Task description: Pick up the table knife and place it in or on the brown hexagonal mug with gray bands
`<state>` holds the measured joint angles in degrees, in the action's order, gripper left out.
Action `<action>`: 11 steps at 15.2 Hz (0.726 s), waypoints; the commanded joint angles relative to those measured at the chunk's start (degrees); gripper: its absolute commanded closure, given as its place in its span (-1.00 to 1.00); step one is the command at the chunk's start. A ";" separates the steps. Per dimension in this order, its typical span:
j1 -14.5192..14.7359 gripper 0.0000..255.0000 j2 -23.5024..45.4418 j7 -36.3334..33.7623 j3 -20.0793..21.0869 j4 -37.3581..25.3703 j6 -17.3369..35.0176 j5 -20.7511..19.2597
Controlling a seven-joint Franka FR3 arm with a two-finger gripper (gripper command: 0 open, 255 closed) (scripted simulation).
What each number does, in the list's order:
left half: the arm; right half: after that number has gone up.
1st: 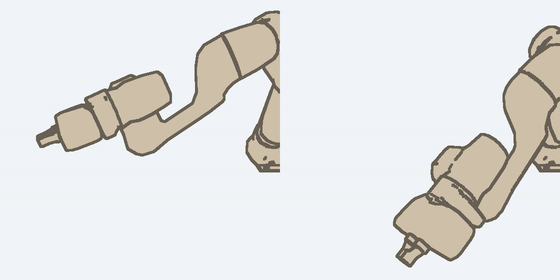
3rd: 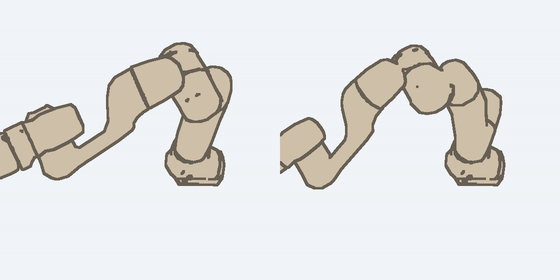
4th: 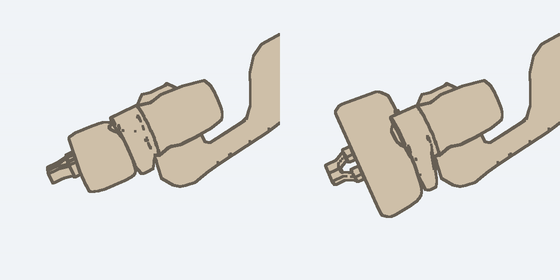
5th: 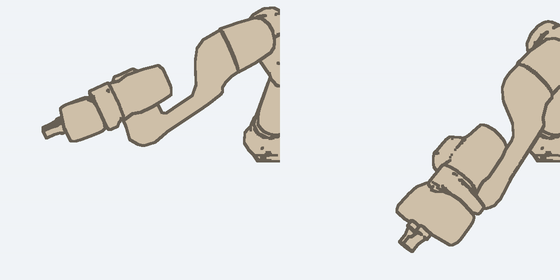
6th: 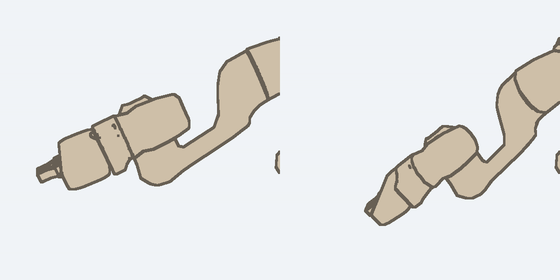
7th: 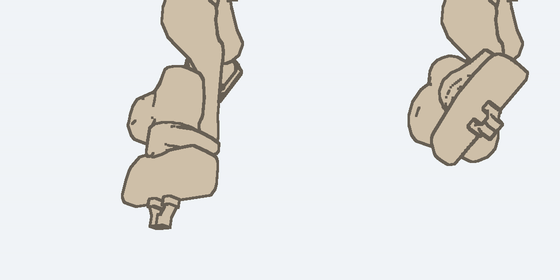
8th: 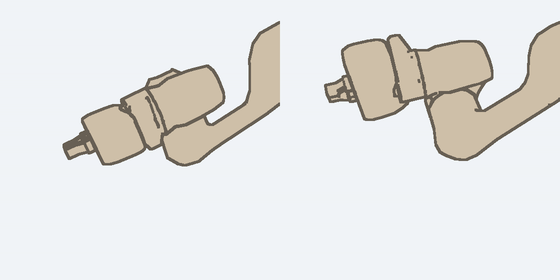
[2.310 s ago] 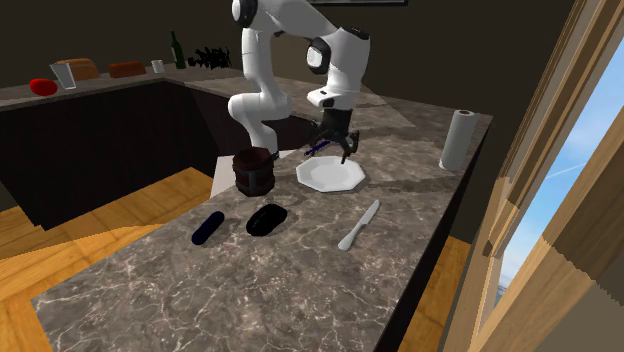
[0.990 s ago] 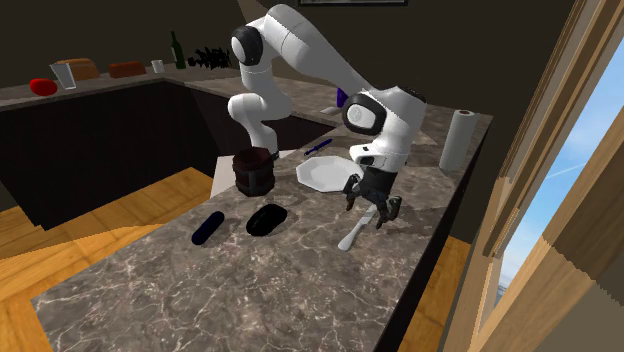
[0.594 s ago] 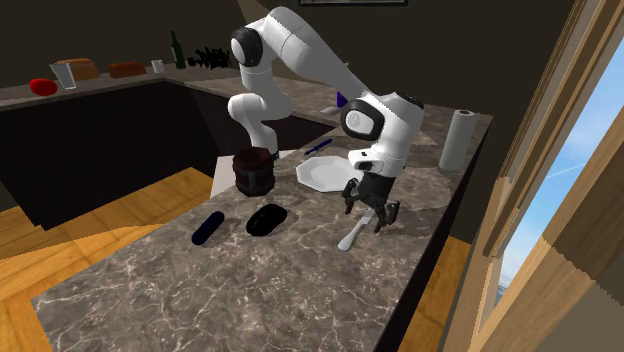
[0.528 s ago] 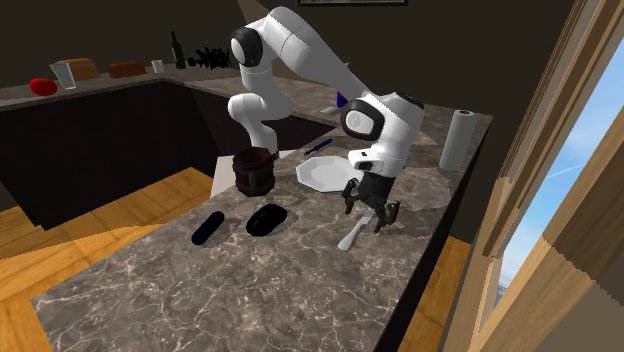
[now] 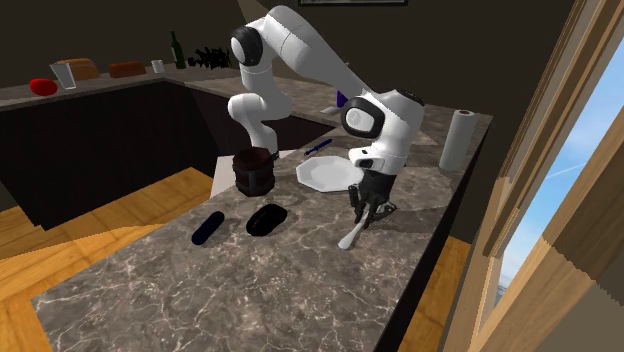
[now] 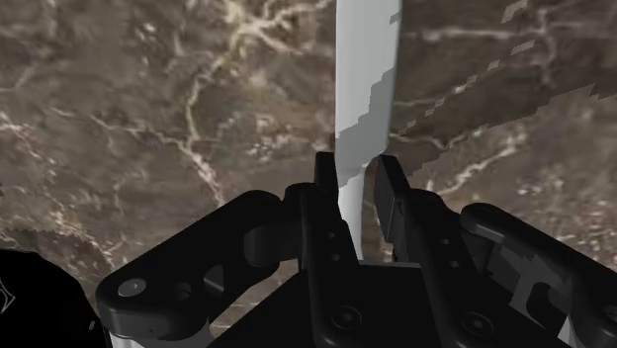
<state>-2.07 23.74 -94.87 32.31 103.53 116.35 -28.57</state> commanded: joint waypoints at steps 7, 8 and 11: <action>-0.22 1.00 -0.66 0.86 0.26 -0.77 -1.78 0.79; -0.29 1.00 -1.03 1.15 0.40 -1.05 -2.33 1.10; -0.49 1.00 -2.08 1.99 0.77 -1.99 -4.03 1.97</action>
<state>-2.55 21.98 -93.16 32.94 102.01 113.04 -26.91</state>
